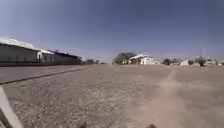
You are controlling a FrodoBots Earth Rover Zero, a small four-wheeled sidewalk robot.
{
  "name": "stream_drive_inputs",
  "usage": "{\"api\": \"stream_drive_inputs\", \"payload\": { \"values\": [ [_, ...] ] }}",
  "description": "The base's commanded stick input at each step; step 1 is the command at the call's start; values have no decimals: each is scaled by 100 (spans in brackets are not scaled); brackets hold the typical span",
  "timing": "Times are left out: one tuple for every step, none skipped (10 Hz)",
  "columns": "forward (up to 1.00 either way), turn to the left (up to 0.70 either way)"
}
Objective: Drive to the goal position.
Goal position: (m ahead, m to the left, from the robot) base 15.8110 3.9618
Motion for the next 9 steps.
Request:
{"api": "stream_drive_inputs", "payload": {
  "values": [
    [70, 0],
    [70, 0],
    [70, 0],
    [70, 0],
    [70, 0],
    [70, 0],
    [70, 0],
    [70, 0],
    [70, 0]
  ]
}}
